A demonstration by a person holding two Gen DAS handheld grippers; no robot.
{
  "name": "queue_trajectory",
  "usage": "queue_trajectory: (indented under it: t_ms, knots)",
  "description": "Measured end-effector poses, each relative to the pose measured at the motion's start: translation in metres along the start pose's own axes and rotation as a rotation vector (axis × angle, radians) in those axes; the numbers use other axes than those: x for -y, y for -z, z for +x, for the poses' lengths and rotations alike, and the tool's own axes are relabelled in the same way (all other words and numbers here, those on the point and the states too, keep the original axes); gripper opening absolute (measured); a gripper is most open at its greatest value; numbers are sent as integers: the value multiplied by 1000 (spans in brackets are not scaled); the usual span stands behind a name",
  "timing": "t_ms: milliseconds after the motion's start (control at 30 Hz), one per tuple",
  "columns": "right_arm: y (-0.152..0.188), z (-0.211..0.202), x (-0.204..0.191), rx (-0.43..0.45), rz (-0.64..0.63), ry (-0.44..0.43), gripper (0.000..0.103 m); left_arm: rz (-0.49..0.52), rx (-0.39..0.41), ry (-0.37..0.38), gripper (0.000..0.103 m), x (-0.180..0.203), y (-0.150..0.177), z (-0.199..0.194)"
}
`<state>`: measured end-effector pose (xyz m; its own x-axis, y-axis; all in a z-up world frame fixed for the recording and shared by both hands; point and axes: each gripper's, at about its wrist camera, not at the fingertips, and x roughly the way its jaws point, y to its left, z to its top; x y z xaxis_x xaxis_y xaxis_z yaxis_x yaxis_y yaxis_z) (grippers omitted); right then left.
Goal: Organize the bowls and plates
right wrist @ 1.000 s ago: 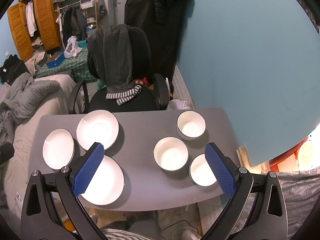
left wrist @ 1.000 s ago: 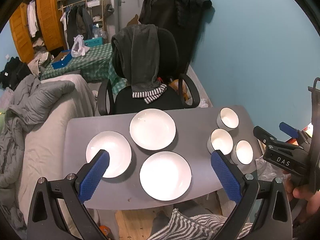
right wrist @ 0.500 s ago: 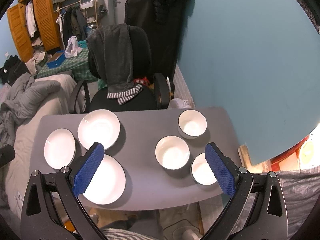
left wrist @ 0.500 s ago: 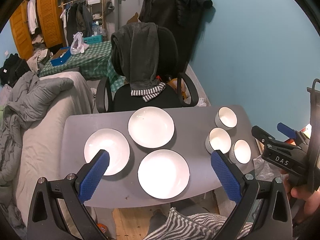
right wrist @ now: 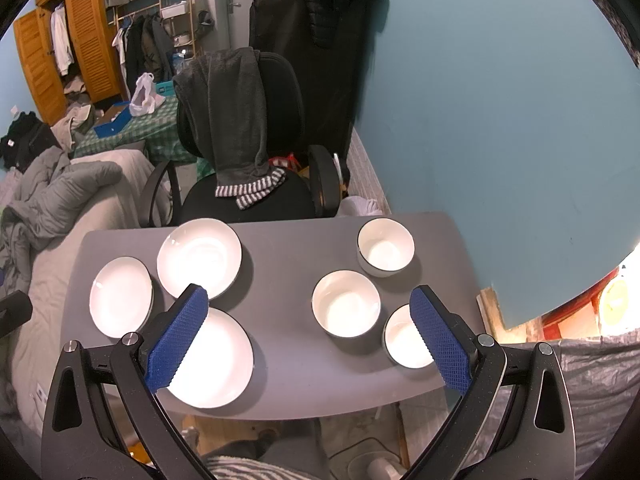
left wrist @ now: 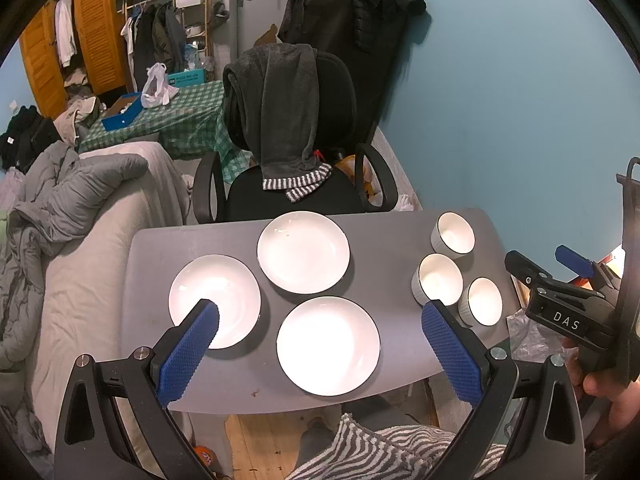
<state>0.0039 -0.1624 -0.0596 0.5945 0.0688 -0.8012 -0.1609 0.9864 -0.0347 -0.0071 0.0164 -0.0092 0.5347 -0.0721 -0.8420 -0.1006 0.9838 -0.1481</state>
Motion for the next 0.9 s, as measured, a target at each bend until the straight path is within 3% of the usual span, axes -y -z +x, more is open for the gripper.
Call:
queue_trajectory:
  t_ms: [733,900]
  knots:
    - [4,4,-1,-29,-3,-12,99,-12,-10,-3,103,-5,8,1]
    - [6,6,-5,-35,-29,-10,99,-30,-17,-33,103,-9,12,9]
